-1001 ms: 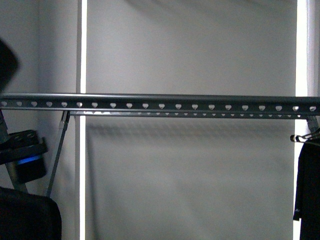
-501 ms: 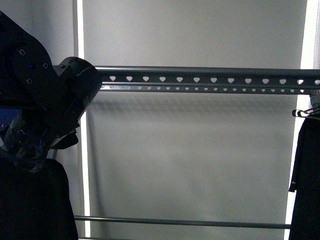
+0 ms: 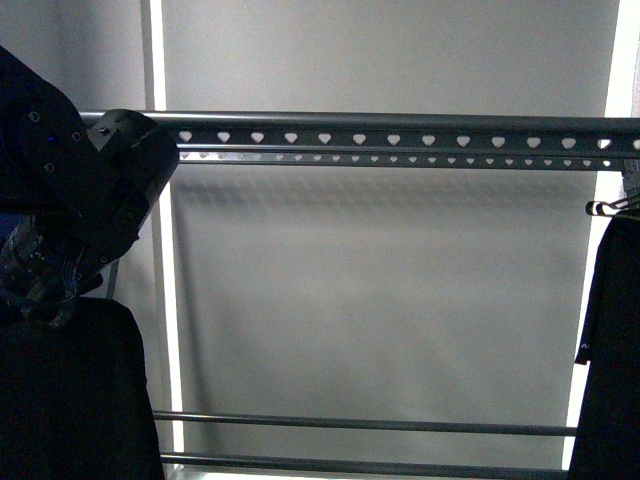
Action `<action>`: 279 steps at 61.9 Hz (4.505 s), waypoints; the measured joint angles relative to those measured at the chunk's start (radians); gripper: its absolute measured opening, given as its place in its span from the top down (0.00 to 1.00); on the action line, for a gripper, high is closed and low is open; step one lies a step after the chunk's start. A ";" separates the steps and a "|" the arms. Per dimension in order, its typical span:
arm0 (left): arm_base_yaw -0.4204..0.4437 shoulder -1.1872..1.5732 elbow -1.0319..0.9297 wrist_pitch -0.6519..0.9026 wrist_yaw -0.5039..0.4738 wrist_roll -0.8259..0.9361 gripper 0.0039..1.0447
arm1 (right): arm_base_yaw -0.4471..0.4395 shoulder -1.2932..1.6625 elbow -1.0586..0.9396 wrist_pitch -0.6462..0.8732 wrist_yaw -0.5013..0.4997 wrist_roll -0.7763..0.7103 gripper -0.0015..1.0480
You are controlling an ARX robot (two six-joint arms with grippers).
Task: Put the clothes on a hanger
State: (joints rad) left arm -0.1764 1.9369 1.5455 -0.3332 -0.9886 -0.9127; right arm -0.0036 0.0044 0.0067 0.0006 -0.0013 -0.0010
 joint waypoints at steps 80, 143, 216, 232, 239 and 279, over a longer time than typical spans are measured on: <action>-0.052 -0.372 -0.294 0.449 1.602 1.234 0.96 | 0.000 0.000 0.000 0.000 0.000 0.000 0.07; -0.067 -0.229 -0.148 0.355 1.767 2.403 0.96 | 0.000 0.000 0.000 0.000 0.000 0.000 0.07; -0.064 -0.241 -0.149 0.360 1.767 2.409 0.96 | -0.294 1.146 0.893 0.149 -0.672 -1.628 0.07; -0.066 -0.241 -0.148 0.360 1.768 2.410 0.96 | -0.194 1.260 0.978 0.100 -0.579 -1.757 0.07; -0.066 -0.241 -0.149 0.360 1.768 2.410 0.96 | -0.168 1.304 1.004 0.102 -0.551 -1.764 0.07; -0.066 -0.241 -0.149 0.360 1.768 2.411 0.96 | -0.140 1.482 1.108 0.198 -0.510 -1.694 0.25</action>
State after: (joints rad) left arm -0.2420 1.6958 1.3968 0.0265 0.7792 1.4979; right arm -0.1432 1.4860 1.1149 0.1982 -0.5114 -1.6947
